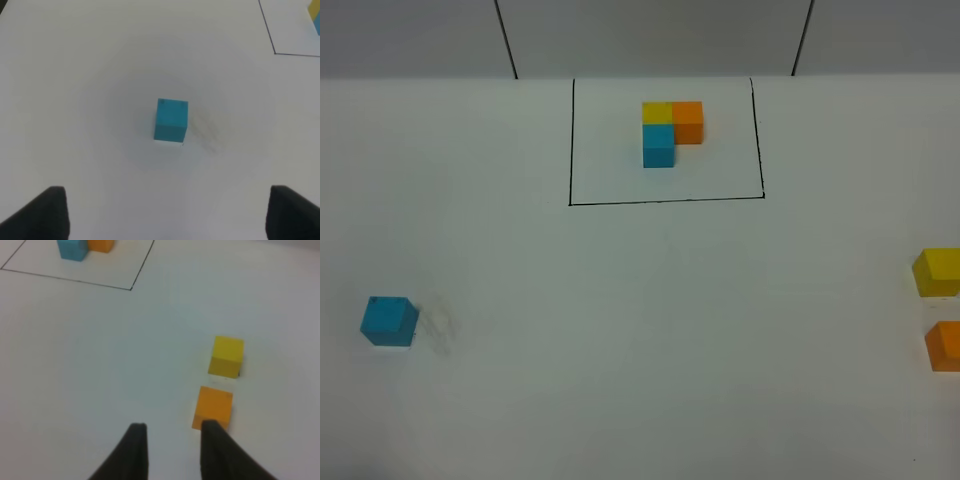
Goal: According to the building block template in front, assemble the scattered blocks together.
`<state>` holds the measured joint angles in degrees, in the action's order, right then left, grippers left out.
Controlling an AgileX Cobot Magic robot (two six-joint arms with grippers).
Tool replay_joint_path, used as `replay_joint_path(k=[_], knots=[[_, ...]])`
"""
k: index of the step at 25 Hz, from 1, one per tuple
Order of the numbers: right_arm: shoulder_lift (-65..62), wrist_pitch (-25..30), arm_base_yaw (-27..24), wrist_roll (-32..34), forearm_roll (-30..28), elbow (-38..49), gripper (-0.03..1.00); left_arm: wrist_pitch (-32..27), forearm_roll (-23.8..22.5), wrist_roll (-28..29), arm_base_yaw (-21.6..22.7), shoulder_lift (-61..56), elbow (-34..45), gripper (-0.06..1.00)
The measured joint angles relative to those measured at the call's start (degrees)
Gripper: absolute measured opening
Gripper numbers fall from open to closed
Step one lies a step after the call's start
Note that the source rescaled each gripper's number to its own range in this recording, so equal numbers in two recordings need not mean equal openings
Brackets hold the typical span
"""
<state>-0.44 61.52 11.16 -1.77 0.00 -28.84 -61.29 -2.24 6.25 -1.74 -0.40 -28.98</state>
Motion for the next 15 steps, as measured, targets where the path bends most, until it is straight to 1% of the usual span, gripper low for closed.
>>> replay_joint_path(k=[15], knots=[[0.0,0.0,0.0,0.0,0.0,0.0,0.00,0.0,0.0,0.0,0.0,0.0,0.0,0.69]])
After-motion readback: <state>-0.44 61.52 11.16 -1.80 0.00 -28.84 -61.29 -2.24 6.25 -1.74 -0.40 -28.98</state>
